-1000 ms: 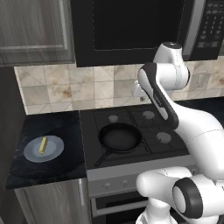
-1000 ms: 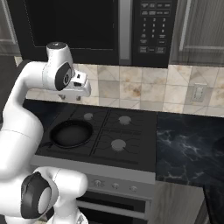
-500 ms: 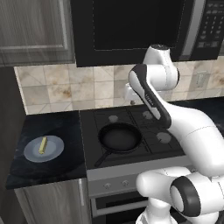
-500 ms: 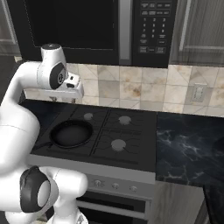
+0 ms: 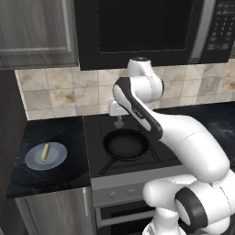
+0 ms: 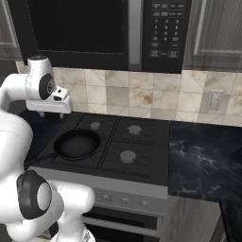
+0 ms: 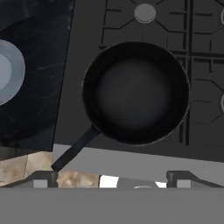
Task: Pick up the butter stick and place it in the pan. Then turn on the burner for the pan.
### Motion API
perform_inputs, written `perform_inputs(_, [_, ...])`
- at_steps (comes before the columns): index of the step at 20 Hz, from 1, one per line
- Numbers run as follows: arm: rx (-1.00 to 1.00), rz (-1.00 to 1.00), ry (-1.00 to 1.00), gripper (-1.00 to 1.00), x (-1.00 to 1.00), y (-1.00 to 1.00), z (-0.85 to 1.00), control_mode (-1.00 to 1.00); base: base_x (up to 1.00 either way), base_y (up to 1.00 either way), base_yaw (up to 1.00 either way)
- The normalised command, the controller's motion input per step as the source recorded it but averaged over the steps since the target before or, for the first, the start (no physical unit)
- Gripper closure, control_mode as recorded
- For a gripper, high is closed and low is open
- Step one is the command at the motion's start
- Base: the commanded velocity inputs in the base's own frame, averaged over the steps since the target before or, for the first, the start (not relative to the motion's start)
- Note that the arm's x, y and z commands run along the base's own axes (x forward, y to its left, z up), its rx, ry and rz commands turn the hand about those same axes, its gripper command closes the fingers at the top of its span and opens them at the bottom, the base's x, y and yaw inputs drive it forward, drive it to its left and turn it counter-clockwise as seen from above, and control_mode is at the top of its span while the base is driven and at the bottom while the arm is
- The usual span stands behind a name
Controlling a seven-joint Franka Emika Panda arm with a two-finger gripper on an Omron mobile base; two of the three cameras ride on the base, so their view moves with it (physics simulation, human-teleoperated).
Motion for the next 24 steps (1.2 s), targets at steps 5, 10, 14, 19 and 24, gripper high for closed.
perform_inputs(5, [0.0, 0.0, 0.06, -1.0, -0.19, 0.57, -0.46, -1.0, 0.0, 0.0, 0.0])
perform_inputs(10, [0.0, 0.0, 0.01, -1.0, -0.17, 0.48, -0.39, -1.0, 0.0, 0.0, 0.0])
perform_inputs(14, [0.0, 0.0, 0.0, -1.0, -0.07, 0.54, -0.24, -1.0, 0.0, 0.0, 0.0])
perform_inputs(19, [0.0, 0.0, 0.07, -1.0, 0.05, 0.56, -0.09, -1.0, 0.0, 0.0, 0.0])
perform_inputs(24, [0.0, 0.0, 0.13, -1.0, 0.08, 0.61, -0.15, -1.0, 0.0, 0.0, 0.0])
